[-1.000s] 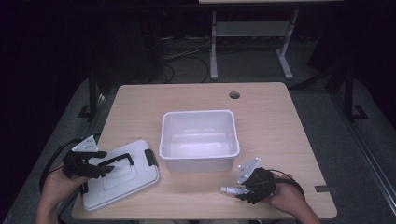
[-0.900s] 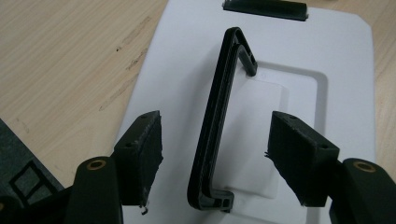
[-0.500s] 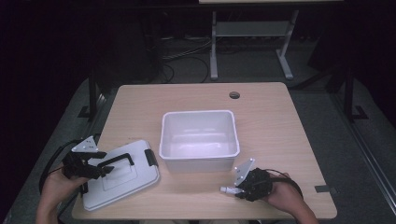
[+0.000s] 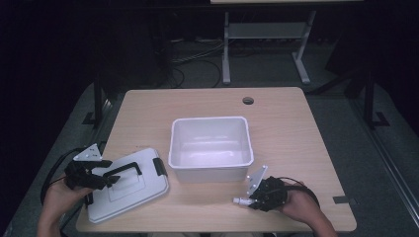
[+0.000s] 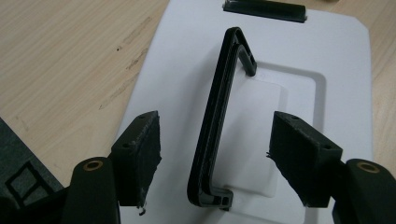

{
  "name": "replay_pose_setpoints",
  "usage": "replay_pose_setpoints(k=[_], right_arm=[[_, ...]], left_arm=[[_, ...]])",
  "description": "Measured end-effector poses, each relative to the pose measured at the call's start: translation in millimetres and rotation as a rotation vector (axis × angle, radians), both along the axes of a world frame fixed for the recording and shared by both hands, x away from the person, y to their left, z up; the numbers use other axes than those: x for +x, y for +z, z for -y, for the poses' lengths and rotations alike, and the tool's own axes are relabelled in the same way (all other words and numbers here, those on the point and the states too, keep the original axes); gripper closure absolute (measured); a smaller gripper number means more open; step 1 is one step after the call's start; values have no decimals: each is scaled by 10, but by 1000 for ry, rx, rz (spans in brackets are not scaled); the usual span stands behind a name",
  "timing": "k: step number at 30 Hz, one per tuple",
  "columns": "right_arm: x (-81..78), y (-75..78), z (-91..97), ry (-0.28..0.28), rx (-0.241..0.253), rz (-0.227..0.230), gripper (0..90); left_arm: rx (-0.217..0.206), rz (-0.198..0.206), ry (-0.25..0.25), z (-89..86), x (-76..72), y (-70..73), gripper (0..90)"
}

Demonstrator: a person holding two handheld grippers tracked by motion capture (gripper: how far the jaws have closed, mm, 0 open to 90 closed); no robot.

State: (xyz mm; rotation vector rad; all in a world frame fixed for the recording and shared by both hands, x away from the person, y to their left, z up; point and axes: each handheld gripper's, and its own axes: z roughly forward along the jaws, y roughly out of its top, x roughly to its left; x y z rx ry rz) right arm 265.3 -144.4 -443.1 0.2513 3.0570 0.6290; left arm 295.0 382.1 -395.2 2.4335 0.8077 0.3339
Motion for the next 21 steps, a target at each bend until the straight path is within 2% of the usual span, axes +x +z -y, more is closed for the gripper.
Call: replay_pose_setpoints(k=[7, 21], right_arm=[[10, 22, 10, 3, 4, -11, 713], [34, 161, -3, 22, 19, -12, 714]], left_arm=[[1, -1, 5, -5, -1, -9, 325], [6, 3, 11, -13, 0, -9, 309]])
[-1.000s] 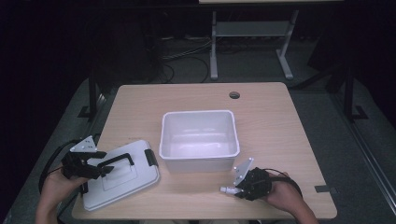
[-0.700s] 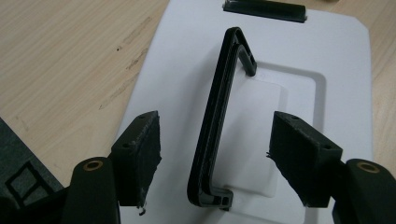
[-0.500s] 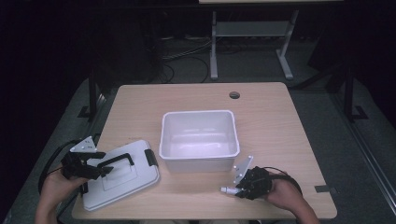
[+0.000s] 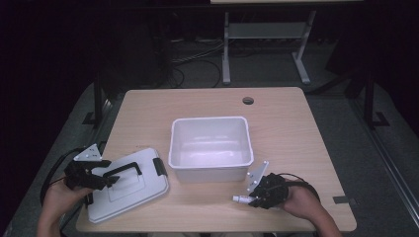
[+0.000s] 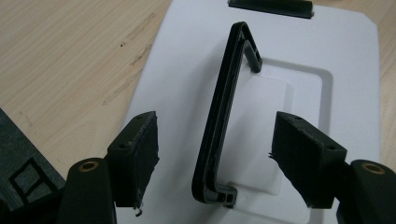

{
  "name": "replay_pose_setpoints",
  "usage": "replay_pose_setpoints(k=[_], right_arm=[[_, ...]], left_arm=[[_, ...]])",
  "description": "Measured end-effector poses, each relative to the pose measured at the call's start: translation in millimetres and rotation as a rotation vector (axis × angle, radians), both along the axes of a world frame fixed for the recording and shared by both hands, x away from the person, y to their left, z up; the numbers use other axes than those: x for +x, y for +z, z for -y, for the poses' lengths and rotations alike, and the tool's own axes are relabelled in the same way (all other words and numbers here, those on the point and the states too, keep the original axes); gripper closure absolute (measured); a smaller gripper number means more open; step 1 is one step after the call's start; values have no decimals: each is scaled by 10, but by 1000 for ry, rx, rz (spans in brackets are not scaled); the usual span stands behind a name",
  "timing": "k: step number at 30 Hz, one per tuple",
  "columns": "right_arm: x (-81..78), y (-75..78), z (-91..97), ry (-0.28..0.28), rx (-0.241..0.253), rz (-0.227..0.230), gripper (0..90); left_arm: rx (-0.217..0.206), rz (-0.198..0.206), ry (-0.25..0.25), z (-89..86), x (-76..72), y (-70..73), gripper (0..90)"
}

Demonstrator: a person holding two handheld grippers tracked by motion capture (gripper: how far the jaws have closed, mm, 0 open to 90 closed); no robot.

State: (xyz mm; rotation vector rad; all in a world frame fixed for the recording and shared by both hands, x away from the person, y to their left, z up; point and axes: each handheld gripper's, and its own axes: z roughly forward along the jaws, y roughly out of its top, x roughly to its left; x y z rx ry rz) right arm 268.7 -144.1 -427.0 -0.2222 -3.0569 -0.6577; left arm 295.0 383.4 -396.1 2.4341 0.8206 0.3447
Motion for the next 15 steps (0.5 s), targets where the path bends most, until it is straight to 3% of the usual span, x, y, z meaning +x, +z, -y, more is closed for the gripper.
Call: replay_pose_setpoints(k=[15], right_arm=[[-12, 232, -70, 36, 25, 7, 715]], left_arm=[[-10, 5, 8, -24, -7, 15, 304]])
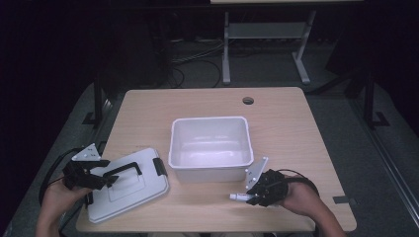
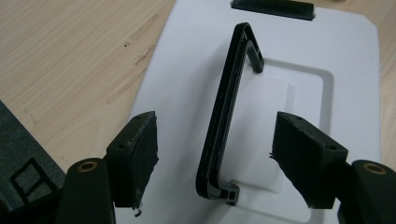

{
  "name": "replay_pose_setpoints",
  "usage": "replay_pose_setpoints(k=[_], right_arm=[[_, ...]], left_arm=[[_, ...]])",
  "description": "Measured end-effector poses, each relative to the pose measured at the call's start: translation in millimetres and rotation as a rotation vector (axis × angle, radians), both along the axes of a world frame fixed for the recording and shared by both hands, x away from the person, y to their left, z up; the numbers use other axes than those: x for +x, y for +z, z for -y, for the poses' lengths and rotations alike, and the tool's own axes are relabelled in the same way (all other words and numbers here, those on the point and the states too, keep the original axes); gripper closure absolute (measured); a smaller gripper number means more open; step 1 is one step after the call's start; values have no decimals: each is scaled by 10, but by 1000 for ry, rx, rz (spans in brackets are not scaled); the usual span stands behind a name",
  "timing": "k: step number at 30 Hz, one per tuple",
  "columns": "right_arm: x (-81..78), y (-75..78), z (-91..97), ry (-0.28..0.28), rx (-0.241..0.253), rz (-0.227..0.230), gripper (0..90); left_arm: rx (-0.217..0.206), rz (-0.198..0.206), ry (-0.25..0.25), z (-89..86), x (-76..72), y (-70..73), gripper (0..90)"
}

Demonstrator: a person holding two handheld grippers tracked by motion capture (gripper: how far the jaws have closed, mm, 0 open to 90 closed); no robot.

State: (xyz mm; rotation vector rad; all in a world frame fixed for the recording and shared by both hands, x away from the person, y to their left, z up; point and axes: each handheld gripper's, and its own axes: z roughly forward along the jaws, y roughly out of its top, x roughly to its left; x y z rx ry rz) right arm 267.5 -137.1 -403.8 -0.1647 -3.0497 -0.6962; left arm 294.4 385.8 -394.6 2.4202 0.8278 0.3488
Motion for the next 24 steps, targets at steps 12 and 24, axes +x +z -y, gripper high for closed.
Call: replay_pose_setpoints(k=[12, 24], right_arm=[[-27, 284, -106, 39, 31, 21, 715], [-14, 555, -207, 74, 44, 33, 714]], left_arm=[[2, 1, 0, -4, 1, -1, 296], [1, -4, 5, -4, 3, -14, 293]])
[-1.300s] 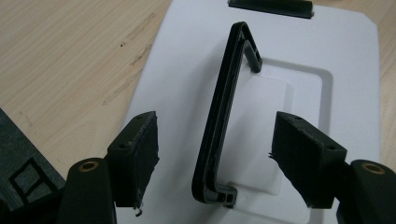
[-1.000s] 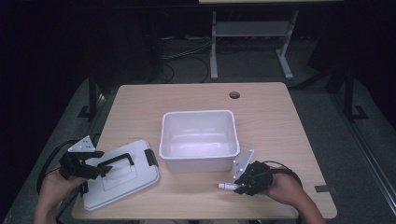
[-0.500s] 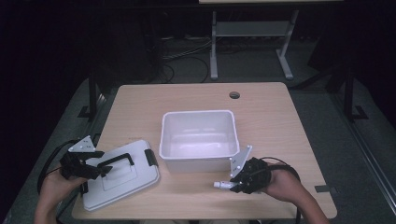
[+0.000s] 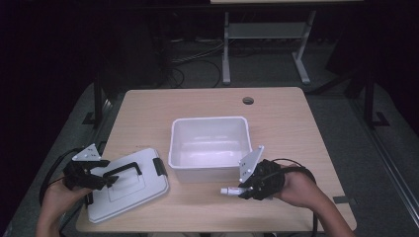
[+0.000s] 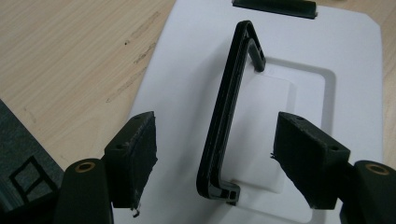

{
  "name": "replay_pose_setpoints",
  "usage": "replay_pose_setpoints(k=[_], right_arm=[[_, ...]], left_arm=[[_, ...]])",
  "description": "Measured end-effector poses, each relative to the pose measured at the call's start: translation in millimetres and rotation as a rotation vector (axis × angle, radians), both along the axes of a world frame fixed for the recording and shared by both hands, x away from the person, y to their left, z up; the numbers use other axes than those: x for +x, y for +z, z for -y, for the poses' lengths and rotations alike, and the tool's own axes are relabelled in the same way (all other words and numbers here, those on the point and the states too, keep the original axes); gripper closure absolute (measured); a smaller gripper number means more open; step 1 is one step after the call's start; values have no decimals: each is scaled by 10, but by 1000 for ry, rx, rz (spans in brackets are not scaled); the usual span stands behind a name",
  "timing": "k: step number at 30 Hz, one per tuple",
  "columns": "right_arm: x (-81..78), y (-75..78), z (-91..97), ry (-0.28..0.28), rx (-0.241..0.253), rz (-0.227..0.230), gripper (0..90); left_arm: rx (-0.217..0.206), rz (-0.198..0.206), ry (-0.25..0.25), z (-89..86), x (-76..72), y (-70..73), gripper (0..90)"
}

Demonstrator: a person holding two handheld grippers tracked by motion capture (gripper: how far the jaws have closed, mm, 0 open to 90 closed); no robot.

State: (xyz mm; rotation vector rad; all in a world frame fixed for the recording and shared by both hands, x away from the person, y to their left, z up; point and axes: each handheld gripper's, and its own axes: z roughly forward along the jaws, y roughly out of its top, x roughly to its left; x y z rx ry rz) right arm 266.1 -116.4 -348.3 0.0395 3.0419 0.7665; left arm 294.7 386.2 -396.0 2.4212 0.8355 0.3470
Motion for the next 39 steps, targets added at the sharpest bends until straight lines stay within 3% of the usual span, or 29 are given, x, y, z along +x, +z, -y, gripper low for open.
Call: replay_pose_setpoints(k=[5, 23, 39], right_arm=[[13, 92, -60, 8, -16, 4, 714], [169, 427, -267, 33, 2, 31, 715], [426, 572, -468, 39, -7, 28, 714]], left_arm=[[-2, 2, 1, -8, -2, 2, 293], [0, 2, 5, -15, -4, -3, 293], [-3, -2, 7, -15, -5, -3, 293]])
